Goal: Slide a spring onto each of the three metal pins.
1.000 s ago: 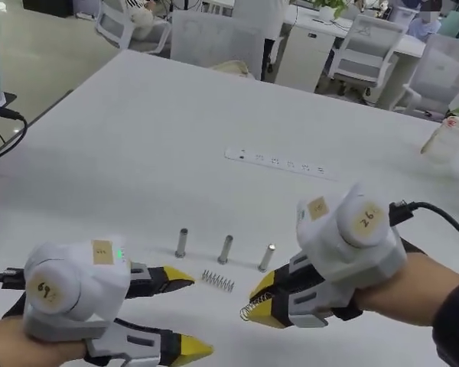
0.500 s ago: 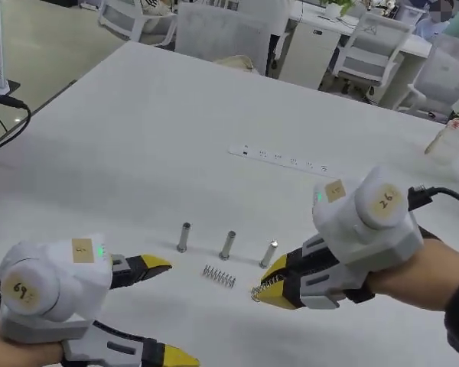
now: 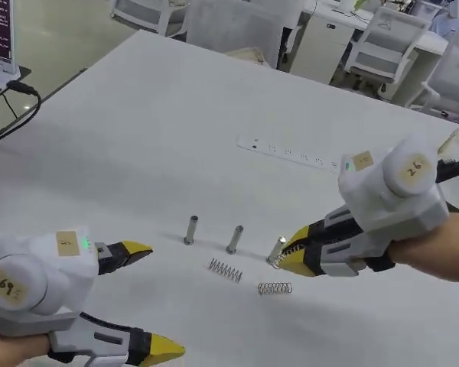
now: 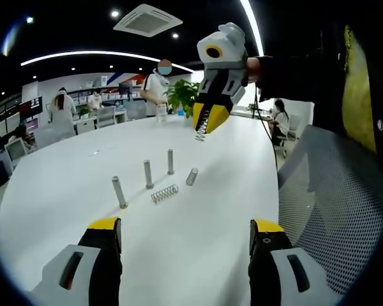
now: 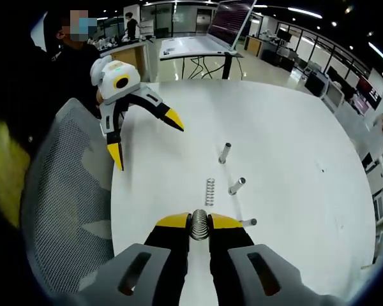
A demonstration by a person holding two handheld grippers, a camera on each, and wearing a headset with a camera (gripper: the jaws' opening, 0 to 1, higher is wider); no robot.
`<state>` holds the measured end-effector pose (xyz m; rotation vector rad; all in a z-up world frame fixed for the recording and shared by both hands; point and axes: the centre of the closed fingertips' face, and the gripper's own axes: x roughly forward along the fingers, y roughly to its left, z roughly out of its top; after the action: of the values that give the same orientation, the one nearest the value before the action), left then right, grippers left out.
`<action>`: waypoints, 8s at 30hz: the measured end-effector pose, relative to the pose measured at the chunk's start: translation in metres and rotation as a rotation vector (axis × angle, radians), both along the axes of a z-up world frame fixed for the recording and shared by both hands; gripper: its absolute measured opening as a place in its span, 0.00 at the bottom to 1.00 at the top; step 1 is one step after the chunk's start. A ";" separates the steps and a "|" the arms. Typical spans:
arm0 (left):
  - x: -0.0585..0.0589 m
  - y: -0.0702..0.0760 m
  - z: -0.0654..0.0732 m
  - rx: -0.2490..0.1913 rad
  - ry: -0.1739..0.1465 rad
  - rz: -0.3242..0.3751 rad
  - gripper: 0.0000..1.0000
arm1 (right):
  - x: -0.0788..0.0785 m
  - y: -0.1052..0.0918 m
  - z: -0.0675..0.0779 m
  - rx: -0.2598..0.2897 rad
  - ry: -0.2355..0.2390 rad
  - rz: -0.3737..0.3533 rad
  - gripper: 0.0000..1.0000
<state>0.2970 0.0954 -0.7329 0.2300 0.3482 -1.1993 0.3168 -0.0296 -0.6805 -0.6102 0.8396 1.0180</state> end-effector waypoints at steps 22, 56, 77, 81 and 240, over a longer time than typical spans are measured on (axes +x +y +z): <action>0.011 0.010 -0.003 -0.003 0.009 0.052 0.77 | 0.055 -0.028 -0.013 -0.121 0.030 0.017 0.08; 0.012 0.010 -0.008 0.004 0.024 0.054 0.72 | 0.066 -0.038 -0.044 -0.178 0.122 0.038 0.08; 0.015 0.010 -0.005 0.000 0.020 0.054 0.71 | 0.065 -0.035 -0.070 -0.214 0.161 0.055 0.08; 0.016 0.011 -0.004 -0.001 0.018 0.055 0.70 | 0.067 -0.034 -0.076 -0.217 0.165 0.057 0.08; -0.007 -0.034 0.022 0.045 -0.009 -0.084 0.54 | -0.002 -0.037 -0.098 -0.208 0.103 0.160 0.08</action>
<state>0.2903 0.0617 -0.7112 0.2913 0.3606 -1.2741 0.3146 -0.0666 -0.7780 -0.8173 1.0076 1.1227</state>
